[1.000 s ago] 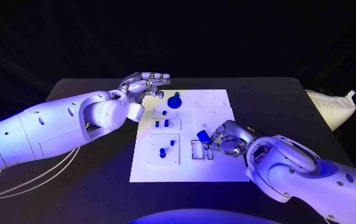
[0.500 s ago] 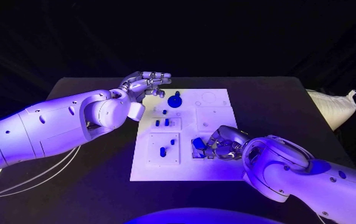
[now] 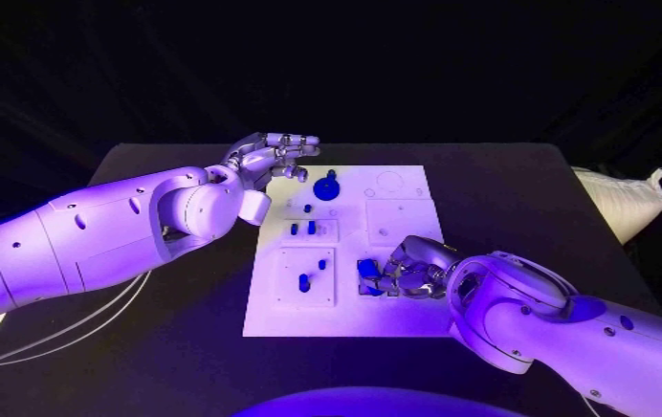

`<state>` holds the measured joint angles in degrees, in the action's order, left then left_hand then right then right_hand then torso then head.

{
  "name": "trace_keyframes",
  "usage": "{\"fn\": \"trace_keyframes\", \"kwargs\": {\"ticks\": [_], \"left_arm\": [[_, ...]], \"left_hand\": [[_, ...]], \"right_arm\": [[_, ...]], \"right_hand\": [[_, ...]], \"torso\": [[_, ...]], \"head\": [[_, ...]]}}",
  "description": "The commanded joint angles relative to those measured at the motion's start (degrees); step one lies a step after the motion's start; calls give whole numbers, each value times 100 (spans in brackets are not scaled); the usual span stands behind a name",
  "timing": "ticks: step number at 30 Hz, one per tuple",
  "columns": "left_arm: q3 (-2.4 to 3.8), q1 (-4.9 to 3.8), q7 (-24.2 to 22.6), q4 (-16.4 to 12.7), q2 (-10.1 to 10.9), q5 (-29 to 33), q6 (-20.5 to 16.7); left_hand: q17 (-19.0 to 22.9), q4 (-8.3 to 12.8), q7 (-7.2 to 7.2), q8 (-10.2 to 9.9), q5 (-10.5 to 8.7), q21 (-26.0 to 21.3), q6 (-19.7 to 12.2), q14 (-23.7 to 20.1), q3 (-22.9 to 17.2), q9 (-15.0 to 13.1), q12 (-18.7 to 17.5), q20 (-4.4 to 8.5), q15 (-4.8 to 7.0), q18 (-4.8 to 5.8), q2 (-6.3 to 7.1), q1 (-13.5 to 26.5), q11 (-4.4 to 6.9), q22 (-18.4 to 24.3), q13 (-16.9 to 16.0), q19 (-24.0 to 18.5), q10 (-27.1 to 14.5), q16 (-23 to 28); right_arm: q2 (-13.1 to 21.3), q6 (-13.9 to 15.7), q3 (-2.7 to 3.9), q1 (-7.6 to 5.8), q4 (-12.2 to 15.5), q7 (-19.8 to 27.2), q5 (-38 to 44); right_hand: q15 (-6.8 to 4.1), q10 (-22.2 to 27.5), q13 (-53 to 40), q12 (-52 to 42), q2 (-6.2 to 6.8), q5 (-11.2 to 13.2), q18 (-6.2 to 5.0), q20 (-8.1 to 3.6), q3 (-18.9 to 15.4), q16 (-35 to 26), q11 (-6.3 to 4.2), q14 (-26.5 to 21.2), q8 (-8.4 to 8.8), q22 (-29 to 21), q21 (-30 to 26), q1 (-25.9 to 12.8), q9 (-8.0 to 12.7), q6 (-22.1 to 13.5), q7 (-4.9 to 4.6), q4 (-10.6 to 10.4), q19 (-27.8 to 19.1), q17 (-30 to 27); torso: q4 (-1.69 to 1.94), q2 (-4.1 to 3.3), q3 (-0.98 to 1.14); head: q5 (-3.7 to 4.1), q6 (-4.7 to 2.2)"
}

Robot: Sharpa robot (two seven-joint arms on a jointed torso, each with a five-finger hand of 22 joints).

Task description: Assemble the parts on the task board

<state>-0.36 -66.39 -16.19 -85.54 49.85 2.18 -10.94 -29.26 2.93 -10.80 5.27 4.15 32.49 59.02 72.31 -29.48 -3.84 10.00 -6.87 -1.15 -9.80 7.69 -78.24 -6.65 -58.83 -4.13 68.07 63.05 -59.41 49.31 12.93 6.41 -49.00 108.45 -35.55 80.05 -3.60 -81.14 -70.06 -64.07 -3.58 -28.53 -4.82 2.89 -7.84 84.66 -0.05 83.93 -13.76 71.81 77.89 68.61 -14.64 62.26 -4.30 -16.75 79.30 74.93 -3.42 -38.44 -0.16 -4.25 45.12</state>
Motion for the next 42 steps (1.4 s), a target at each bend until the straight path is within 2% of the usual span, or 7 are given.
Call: {"fn": "trace_keyframes", "kwargs": {"ticks": [1,7,16,23,31,36,42], "left_arm": [[3,-3,-60,-12,-5,-19,69],[3,-3,-50,-13,-1,-19,77],[3,-3,-26,-11,4,-19,93],[3,-3,-20,-9,4,-19,101],[3,-3,-11,-7,10,-19,100],[2,-3,-6,-5,12,-19,104],[2,-3,3,-4,8,-20,114]], "left_hand": [[-1,-2,11,-32,17,-14,-34,-25,37,5,25,-2,-14,-58,3,39,11,6,6,-30,-34,4],[-1,-2,11,-32,17,-14,-34,-25,37,5,25,-2,-14,-58,3,39,11,6,6,-30,-34,4],[-1,-2,11,-32,17,-14,-34,-25,37,5,25,-2,-14,-58,3,39,11,6,6,-30,-34,4],[9,-4,12,-32,18,-18,-37,-28,44,4,33,-4,-15,-59,0,45,12,9,5,-30,-38,6],[8,-5,11,-33,18,-20,-39,-28,47,4,35,-5,-15,-59,1,48,12,10,5,-30,-42,4],[13,-5,8,-37,19,-22,-47,-29,51,5,37,-6,-15,-60,3,50,11,12,5,-30,-48,5],[13,-5,8,-37,19,-22,-47,-29,51,5,37,-6,-15,-60,3,50,11,12,5,-30,-48,5]], "right_arm": [[-15,-165,-12,8,-22,-36,90],[-14,-192,-15,8,-39,-38,185],[-13,-196,-15,8,-12,-32,304],[-11,-129,-15,8,3,-21,398],[48,-109,-14,10,73,-1,497],[75,-174,-14,13,103,26,440],[18,-191,-14,14,21,24,533]], "right_hand": [[-45,-2,-6,16,-2,76,65,-44,-65,-18,-34,417,-21,2,18,-92,-14,75,30,4,16,443],[-60,-11,-3,76,-66,517,65,-62,-232,-22,-49,417,-7,1,12,-351,-85,127,50,2,17,440],[-65,-9,19,146,-79,716,64,-67,-375,-23,-54,417,11,-4,4,-503,-139,142,55,1,14,442],[-62,0,51,263,-65,1964,64,-69,-789,-44,-51,411,53,-7,-8,-1014,-231,144,51,4,13,415],[-61,-8,41,270,-22,2102,65,-66,-874,-40,-49,414,64,1,-5,-1080,-261,147,51,8,18,425],[-74,-29,6,269,-147,1870,66,-74,-572,-18,-61,423,89,12,-4,-45,-329,156,62,442,23,469],[-101,-39,-9,282,-383,2237,72,-96,-123,30,-96,438,111,44,13,816,-368,169,93,931,41,559]], "torso": [[-12,2,-3],[-12,4,-3],[-10,5,1],[-13,7,-2],[-10,4,0],[-7,-1,6],[-3,8,-3]], "head": [[-7,17],[-5,23],[0,42],[3,47],[9,48],[-27,84],[-24,105]]}}
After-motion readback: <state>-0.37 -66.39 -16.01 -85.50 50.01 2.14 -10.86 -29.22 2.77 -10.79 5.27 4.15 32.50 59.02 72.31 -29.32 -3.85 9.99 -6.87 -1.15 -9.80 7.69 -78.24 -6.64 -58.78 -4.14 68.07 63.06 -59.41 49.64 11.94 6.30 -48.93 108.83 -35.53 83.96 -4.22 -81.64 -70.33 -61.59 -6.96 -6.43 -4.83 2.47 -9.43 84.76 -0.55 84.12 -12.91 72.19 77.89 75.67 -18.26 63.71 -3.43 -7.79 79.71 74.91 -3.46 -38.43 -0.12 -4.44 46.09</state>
